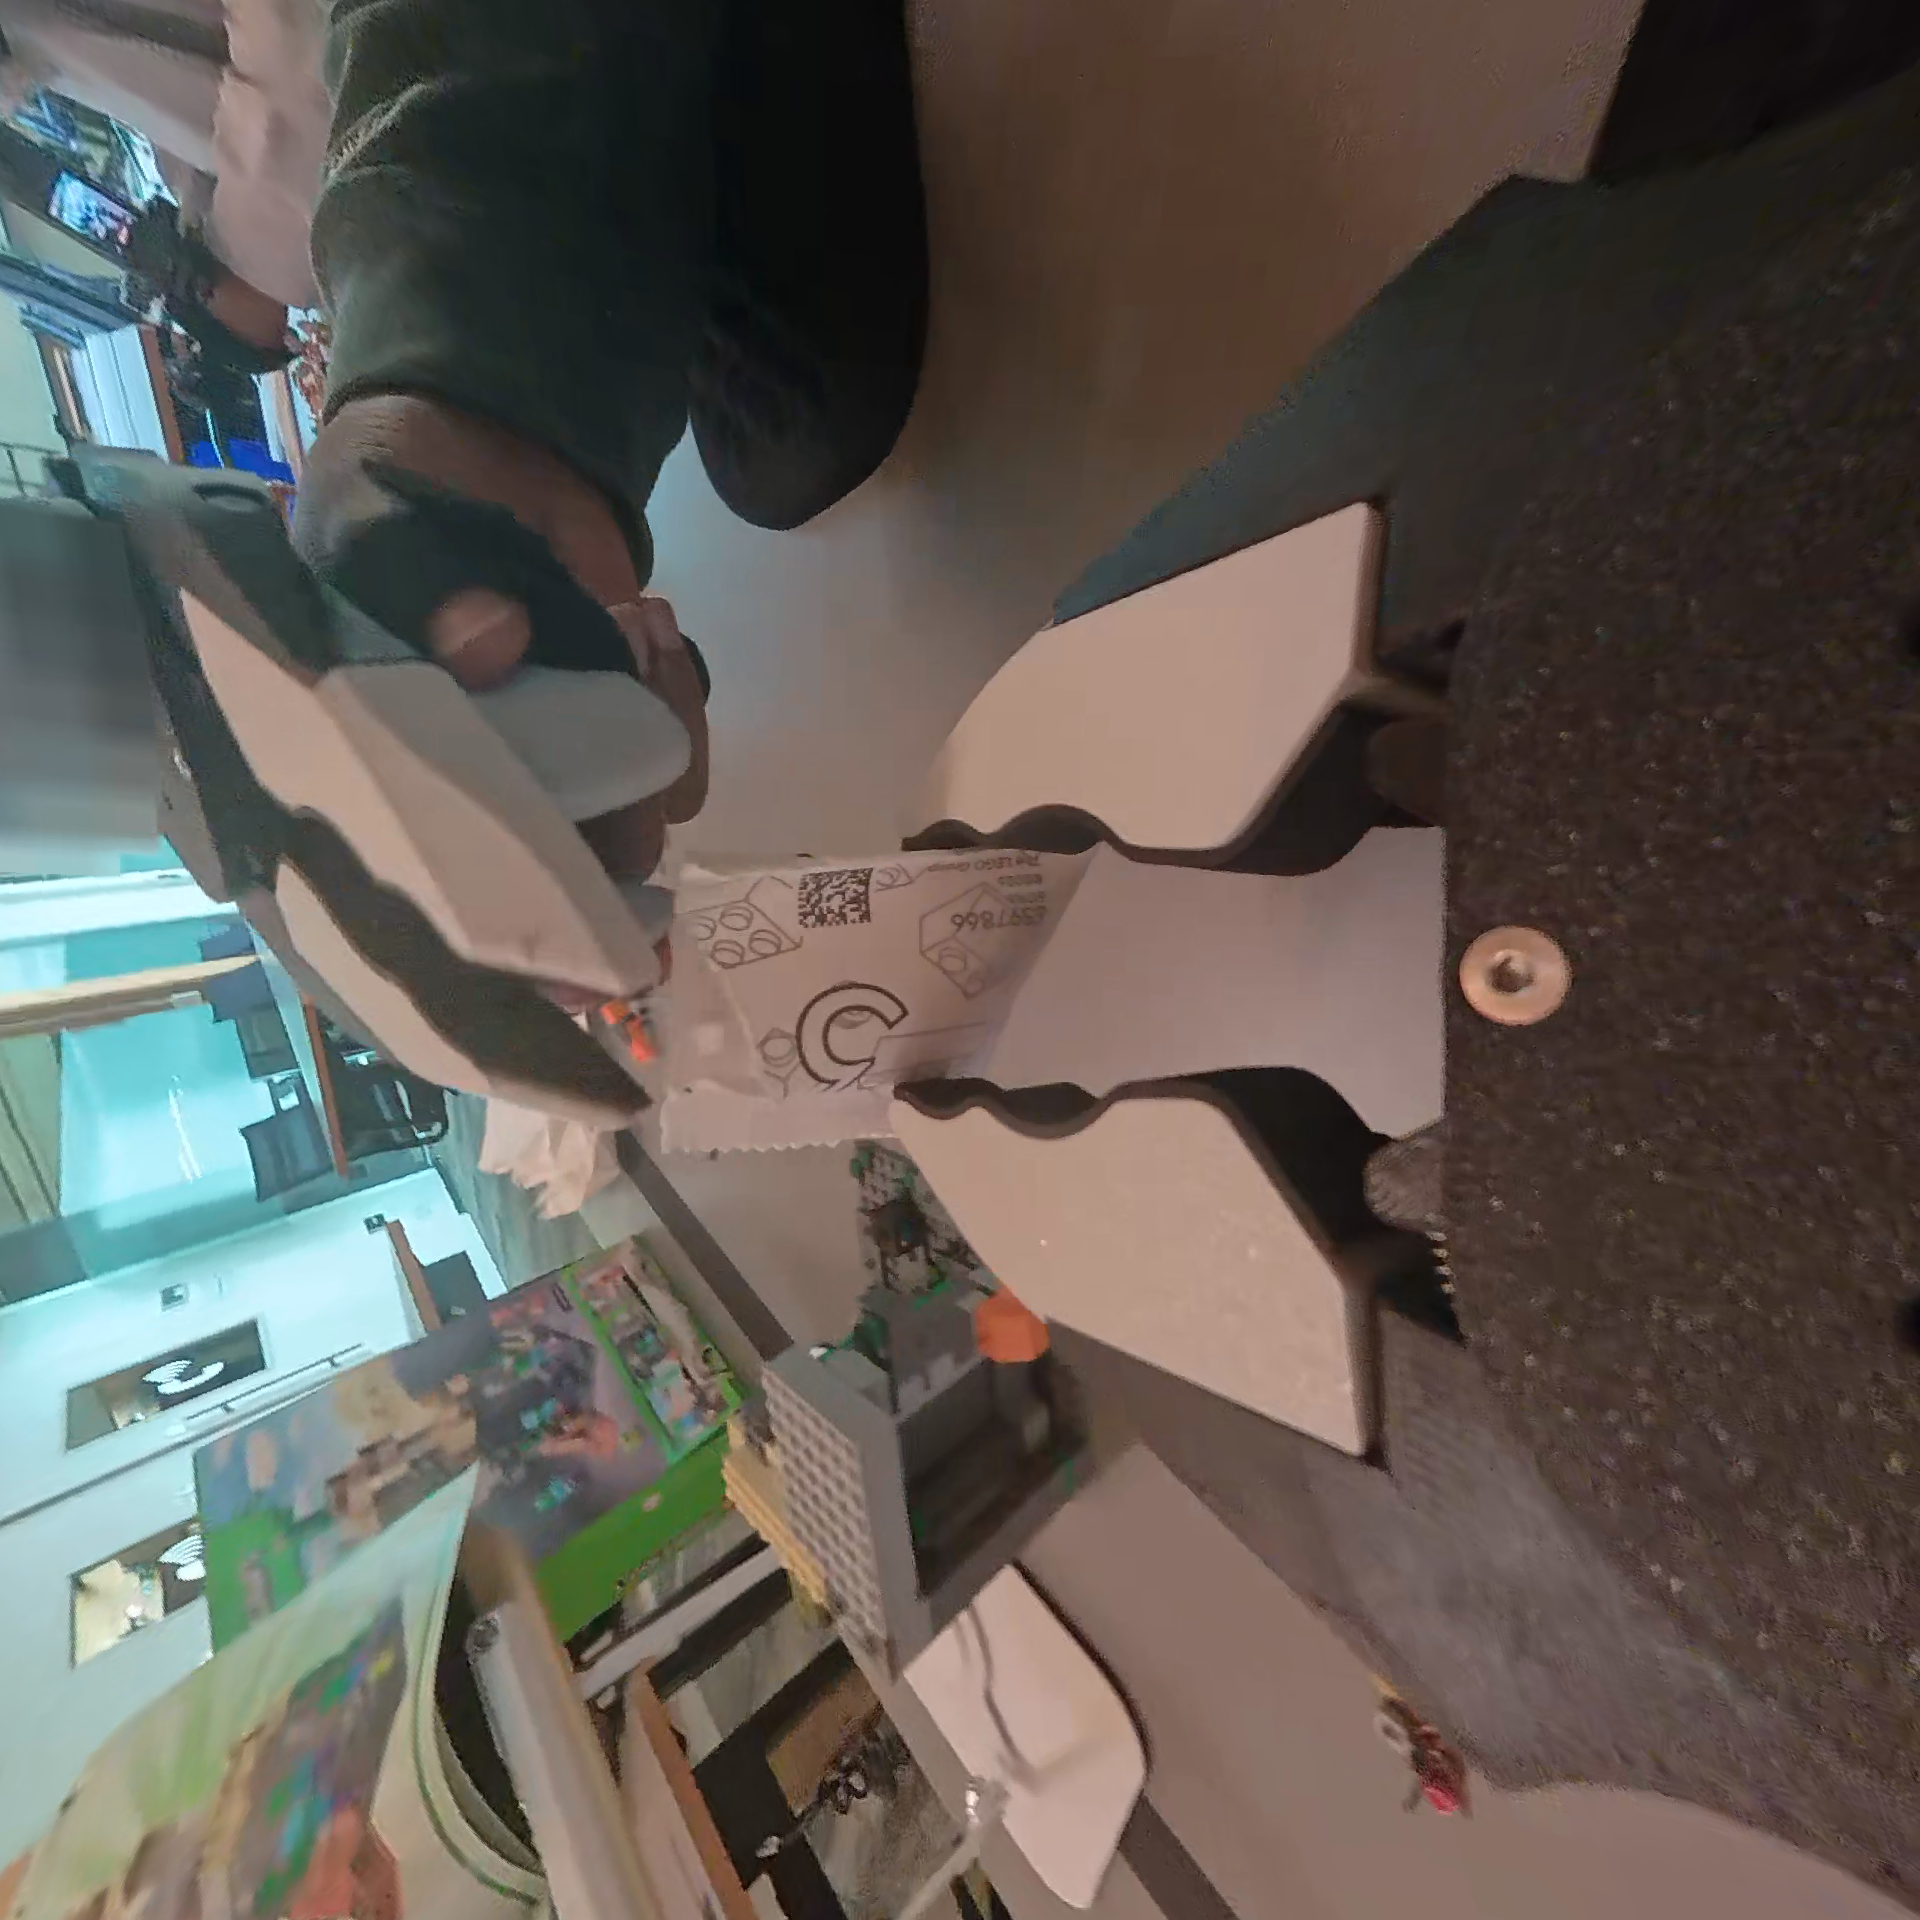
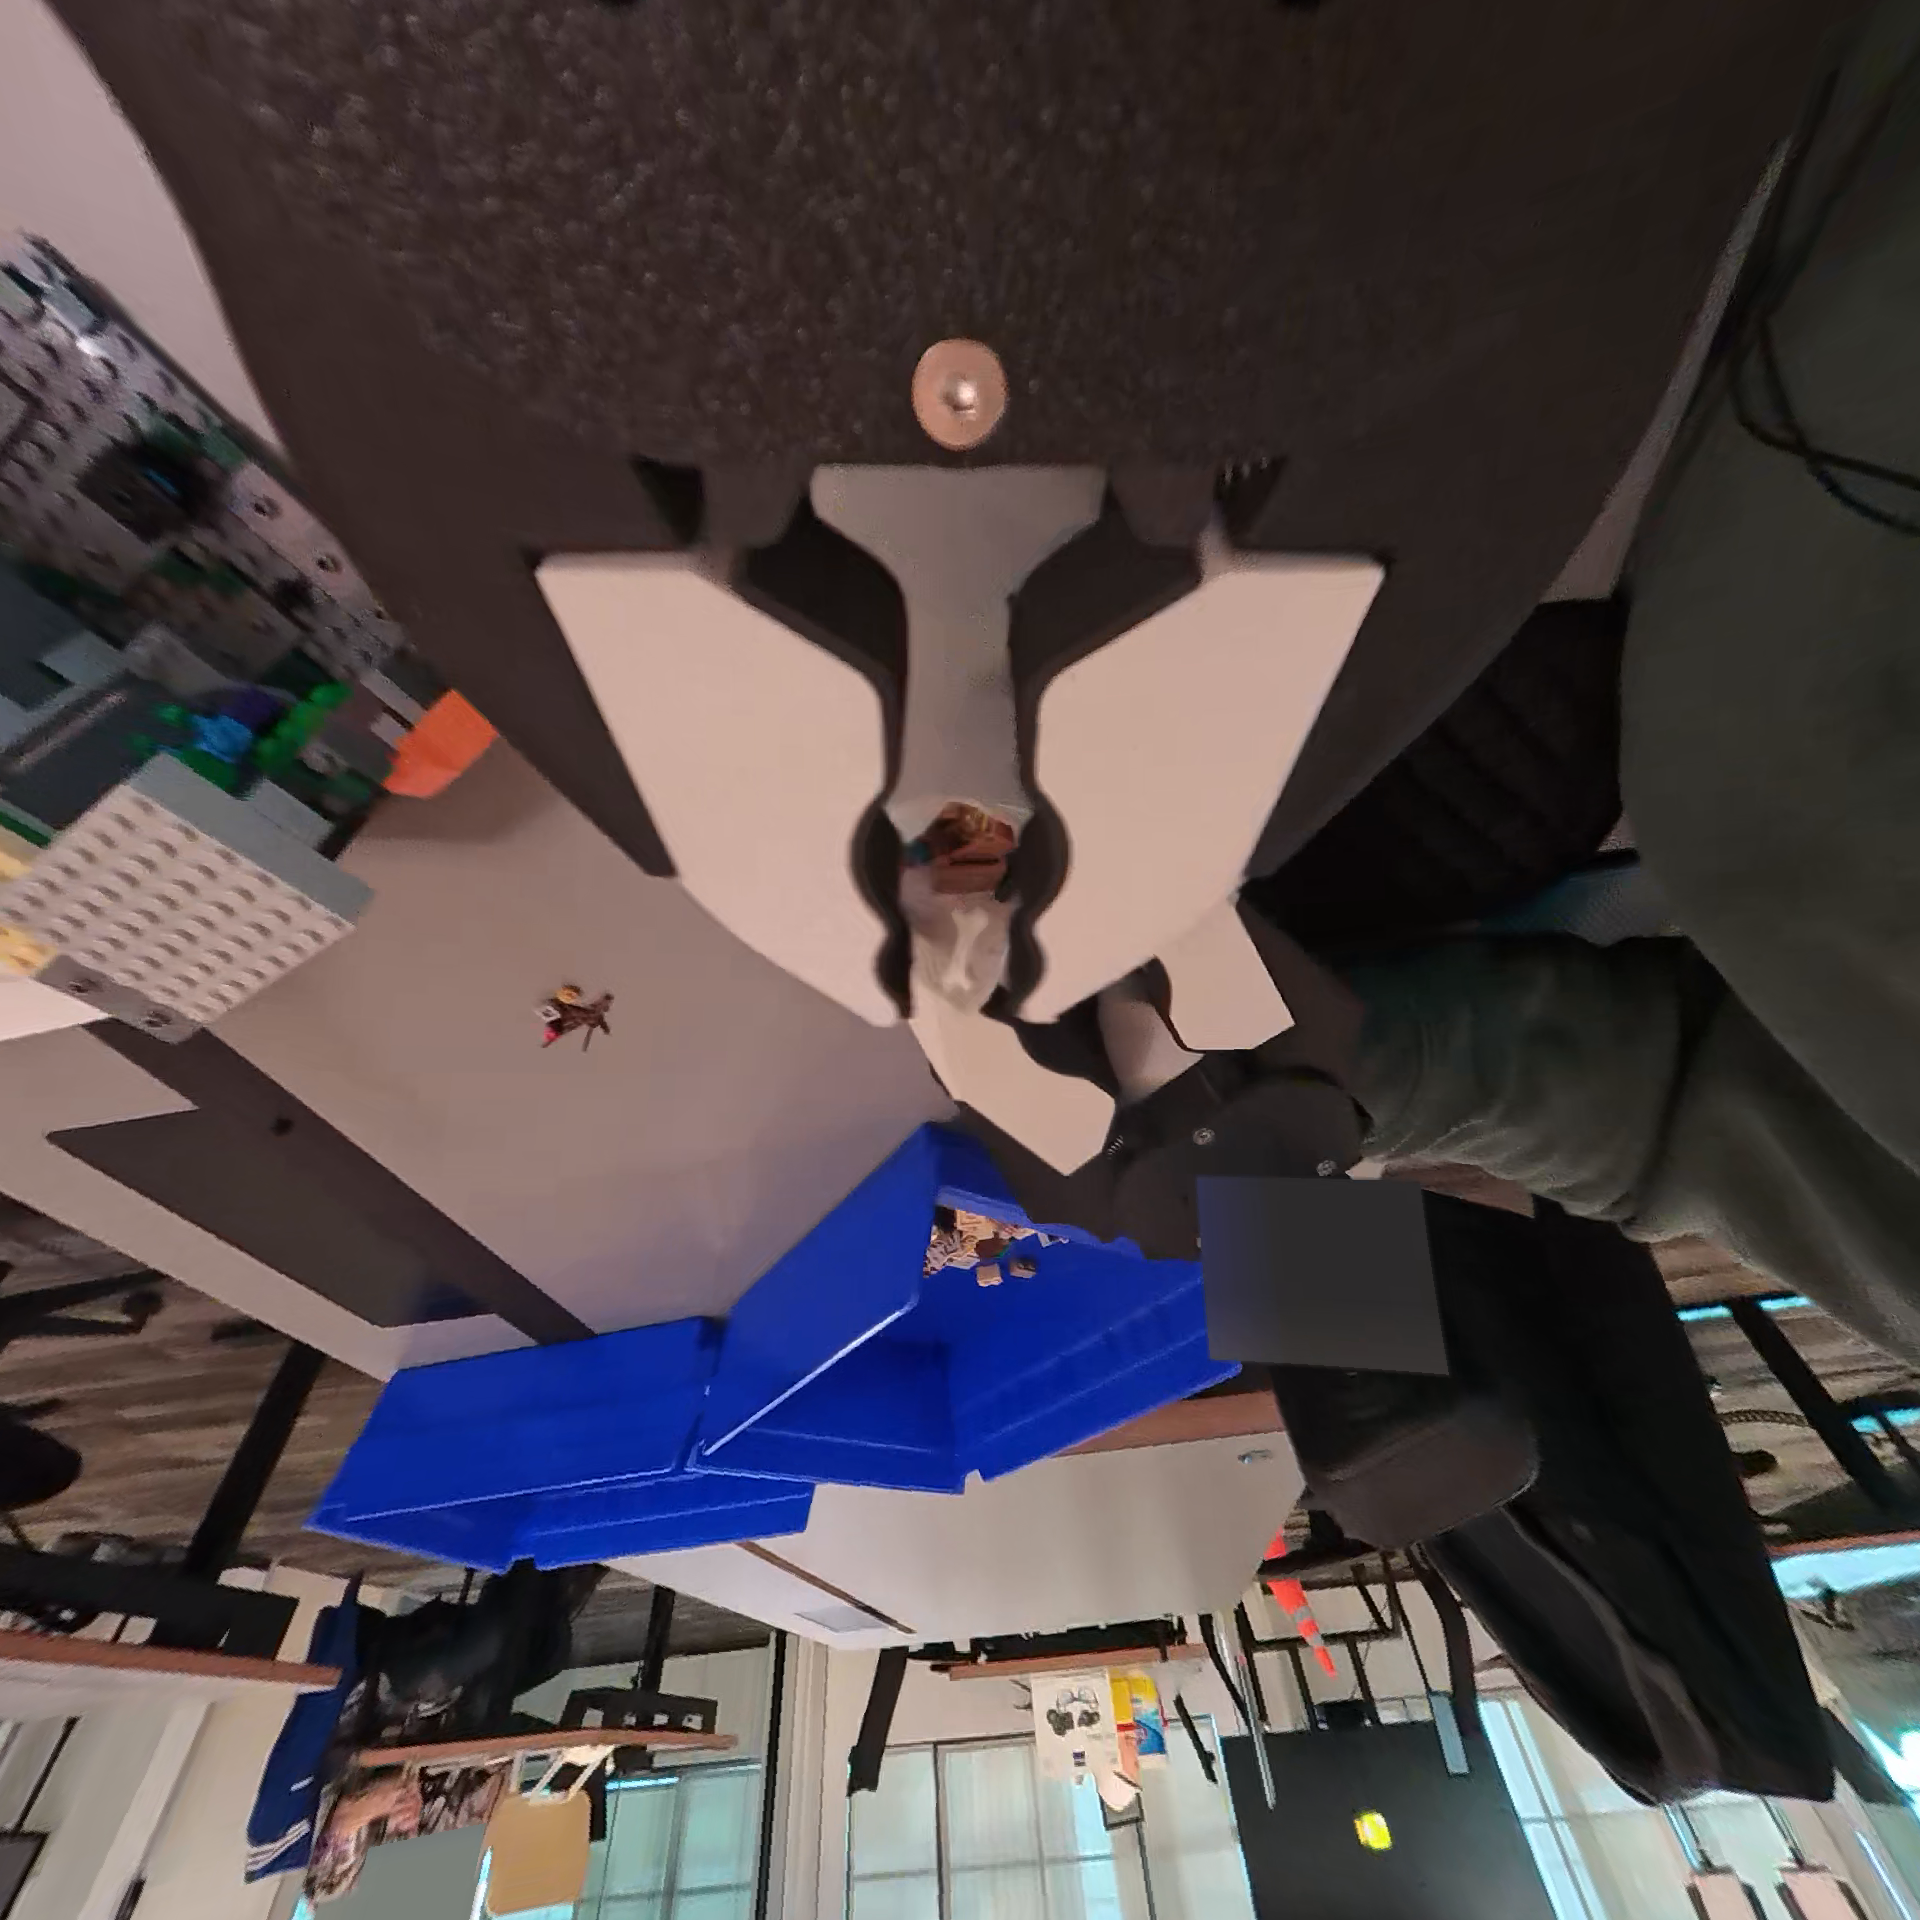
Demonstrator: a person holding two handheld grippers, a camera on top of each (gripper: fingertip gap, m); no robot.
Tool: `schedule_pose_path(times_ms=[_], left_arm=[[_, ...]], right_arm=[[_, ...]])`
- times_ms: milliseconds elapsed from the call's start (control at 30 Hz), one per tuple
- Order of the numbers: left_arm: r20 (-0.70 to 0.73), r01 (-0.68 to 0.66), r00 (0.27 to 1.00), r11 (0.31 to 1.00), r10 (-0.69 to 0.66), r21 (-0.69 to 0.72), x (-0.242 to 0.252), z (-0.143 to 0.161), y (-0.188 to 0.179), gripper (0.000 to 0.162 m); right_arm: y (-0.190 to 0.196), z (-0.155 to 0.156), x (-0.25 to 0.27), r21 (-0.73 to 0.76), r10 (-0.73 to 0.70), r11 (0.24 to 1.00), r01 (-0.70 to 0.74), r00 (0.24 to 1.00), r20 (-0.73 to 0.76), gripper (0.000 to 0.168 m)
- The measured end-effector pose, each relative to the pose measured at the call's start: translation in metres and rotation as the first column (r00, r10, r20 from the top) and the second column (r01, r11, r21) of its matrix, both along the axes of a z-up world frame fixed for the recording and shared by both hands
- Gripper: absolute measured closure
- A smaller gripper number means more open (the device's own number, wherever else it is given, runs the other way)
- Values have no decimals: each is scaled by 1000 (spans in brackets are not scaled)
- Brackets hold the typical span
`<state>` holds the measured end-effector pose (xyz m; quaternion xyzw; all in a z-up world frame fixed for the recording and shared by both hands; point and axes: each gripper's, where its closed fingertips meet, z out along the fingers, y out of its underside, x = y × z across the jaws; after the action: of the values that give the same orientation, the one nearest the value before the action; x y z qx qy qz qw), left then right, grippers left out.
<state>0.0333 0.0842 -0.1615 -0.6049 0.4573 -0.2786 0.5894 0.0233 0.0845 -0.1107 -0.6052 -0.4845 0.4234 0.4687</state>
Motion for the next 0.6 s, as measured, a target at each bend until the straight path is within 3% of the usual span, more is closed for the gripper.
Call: schedule_pose_path(times_ms=[133,333,600], left_arm=[[46,32,998,999,-34,37,11,10,6,121],[61,21,998,999,-24,39,14,5,14,121],[-78,-121,988,984,132,134,5,-14,33,122]], right_arm=[[5,4,19,20,-22,1000,22,1000,-3,142],[14,14,44,43,-40,998,46,991,-130,141],[40,-20,68,-76,-131,990,121,980,-151,139]])
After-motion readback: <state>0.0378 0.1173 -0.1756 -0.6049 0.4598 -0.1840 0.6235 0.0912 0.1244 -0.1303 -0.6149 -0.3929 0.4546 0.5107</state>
